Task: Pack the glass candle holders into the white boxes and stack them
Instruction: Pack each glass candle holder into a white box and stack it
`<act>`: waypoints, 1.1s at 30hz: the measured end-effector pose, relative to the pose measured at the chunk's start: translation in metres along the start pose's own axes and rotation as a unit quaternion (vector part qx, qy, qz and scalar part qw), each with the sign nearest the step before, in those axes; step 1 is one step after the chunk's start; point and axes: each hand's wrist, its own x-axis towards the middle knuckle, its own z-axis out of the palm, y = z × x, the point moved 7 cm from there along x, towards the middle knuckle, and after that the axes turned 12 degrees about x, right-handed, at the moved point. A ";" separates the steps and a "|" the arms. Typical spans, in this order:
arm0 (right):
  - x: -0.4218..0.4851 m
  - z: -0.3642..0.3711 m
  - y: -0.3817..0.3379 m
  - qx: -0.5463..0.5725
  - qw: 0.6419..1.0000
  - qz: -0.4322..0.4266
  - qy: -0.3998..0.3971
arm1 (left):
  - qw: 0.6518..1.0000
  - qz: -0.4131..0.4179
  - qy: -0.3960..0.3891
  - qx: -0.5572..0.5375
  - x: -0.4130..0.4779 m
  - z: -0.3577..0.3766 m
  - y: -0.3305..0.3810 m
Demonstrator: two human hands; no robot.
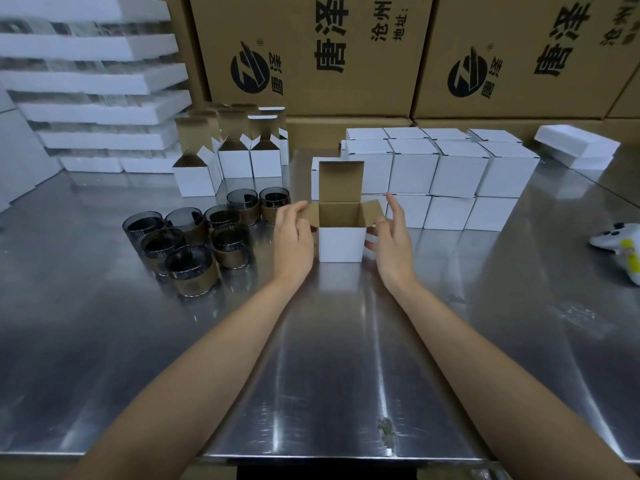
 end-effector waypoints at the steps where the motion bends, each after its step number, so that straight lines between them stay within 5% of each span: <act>1: 0.001 -0.001 0.002 0.004 1.000 0.002 0.006 | 1.000 0.003 0.006 0.012 0.001 0.000 0.000; 6: 0.004 -0.005 0.010 0.002 0.999 0.037 0.030 | 0.999 -0.015 -0.030 0.019 0.002 0.004 -0.005; 17: -0.006 0.018 0.011 -0.157 0.977 0.022 -0.143 | 0.997 -0.016 -0.074 0.011 0.005 0.009 -0.007; 24: -0.002 0.013 0.013 -0.157 0.980 0.030 -0.119 | 0.997 -0.011 -0.064 -0.028 0.015 0.008 -0.017; 30: -0.003 0.019 0.017 -0.168 0.973 0.028 -0.154 | 0.995 -0.031 -0.096 0.018 0.035 0.016 -0.026; 33: -0.002 0.019 0.018 -0.166 0.974 0.026 -0.155 | 0.981 -0.033 -0.112 0.156 0.039 0.024 -0.032</act>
